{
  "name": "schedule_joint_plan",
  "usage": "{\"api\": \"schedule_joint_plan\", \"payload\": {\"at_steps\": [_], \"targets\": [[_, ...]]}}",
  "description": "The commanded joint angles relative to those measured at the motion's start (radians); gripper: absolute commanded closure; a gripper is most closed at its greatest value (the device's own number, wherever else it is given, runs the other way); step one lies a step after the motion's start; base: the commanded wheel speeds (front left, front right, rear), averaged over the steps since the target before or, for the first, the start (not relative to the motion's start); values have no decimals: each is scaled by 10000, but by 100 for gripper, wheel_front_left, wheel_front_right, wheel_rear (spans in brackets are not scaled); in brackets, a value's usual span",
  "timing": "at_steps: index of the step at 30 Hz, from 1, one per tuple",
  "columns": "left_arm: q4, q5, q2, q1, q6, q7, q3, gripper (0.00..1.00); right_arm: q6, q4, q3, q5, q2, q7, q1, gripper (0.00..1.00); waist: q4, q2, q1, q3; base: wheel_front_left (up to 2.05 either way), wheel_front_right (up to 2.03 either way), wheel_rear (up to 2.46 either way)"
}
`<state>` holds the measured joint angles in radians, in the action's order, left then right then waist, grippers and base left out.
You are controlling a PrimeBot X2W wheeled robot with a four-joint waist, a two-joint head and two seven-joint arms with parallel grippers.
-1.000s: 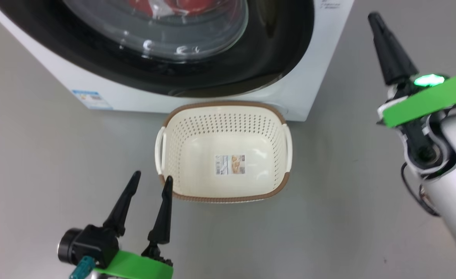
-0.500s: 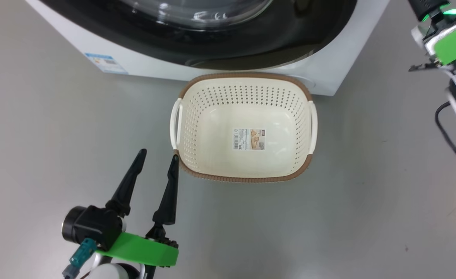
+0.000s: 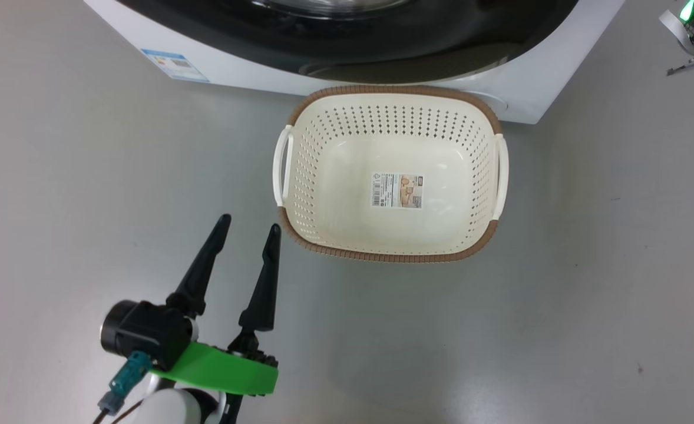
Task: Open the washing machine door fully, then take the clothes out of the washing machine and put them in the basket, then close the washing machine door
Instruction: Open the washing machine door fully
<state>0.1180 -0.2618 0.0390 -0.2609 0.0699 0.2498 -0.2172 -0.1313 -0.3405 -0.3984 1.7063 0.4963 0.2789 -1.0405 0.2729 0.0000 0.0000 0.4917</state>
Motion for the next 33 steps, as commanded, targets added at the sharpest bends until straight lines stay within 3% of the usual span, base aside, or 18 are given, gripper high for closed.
{"api": "schedule_joint_plan", "payload": {"at_steps": [1,18,33], "targets": [[-223,-56,112,-180,-7,120,297,0,6,96,39,64,-106,189,-169,100,33,0,0,117,0,0,0],[-233,-246,112,-482,-43,120,126,0,6,-1006,241,-23,-612,1182,-863,100,116,0,0,525,0,0,0],[-193,-254,112,-387,-106,120,163,0,6,-898,235,-327,-966,1795,-220,100,31,0,0,70,0,0,0]]}}
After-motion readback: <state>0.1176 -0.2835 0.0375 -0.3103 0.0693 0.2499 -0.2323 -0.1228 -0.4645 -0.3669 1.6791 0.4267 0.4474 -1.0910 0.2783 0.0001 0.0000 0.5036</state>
